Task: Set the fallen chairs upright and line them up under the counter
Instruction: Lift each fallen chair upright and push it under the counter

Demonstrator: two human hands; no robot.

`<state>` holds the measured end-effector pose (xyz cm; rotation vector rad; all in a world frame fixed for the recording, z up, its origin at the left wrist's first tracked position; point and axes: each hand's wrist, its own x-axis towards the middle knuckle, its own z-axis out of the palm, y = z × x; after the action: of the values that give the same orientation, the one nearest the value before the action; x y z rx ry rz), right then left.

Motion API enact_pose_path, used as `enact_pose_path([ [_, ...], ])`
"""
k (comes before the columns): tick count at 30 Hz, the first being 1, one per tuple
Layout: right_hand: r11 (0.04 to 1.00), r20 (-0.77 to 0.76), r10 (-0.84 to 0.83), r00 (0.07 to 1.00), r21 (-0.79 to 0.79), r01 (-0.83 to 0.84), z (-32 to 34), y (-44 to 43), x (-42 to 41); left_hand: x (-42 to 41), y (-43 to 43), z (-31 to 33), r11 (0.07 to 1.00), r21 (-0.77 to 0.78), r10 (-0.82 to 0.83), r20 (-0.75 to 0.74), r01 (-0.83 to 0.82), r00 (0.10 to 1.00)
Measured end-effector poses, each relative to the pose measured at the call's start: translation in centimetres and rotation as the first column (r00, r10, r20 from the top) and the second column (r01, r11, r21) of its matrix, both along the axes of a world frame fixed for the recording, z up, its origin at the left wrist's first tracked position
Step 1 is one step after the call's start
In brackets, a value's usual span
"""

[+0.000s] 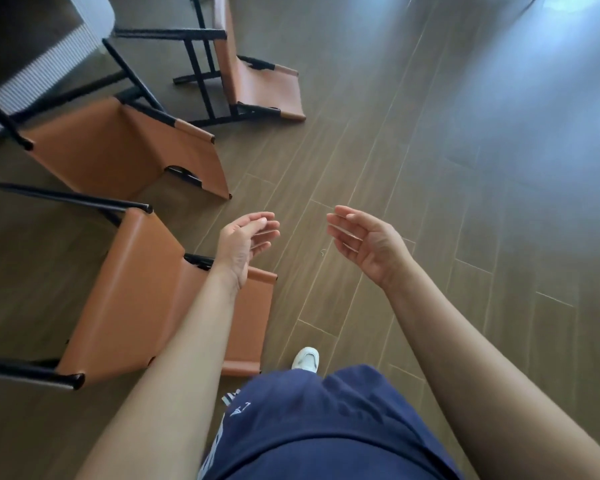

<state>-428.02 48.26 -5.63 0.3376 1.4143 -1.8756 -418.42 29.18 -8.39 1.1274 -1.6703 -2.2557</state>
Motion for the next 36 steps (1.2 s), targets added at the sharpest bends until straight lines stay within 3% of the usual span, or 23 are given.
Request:
enact_pose_path([
  [10, 0.945, 0.034, 0.327, 0.944, 0.015, -0.327, -1.4, -3.2, -9.9, -4.4, 2.6, -1.0, 0.973, -0.065, 0.227, 0.066, -0.223, 0.972],
  [15, 0.832, 0.072, 0.550, 0.832, 0.038, -0.553, -2.5, -3.4, -15.1, -7.2, 6.1, -1.7, 0.865, -0.019, 0.501, 0.046, -0.501, 0.864],
  [19, 0.780, 0.097, 0.619, 0.779, 0.044, -0.625, -3.9, -2.9, -17.5, -7.8, 8.7, -2.1, 0.782, 0.015, 0.621, 0.058, -0.623, 0.782],
  [30, 0.681, 0.141, 0.717, 0.682, 0.063, -0.729, -6.2, -3.3, -15.8, -4.2, 12.1, -0.8, 0.697, -0.058, 0.717, 0.064, -0.714, 0.694],
  [36, 0.622, 0.170, 0.766, 0.620, 0.048, -0.781, -8.4, -4.1, -12.5, -2.1, 14.0, -4.0, 0.803, -0.149, 0.592, 0.090, -0.577, 0.801],
])
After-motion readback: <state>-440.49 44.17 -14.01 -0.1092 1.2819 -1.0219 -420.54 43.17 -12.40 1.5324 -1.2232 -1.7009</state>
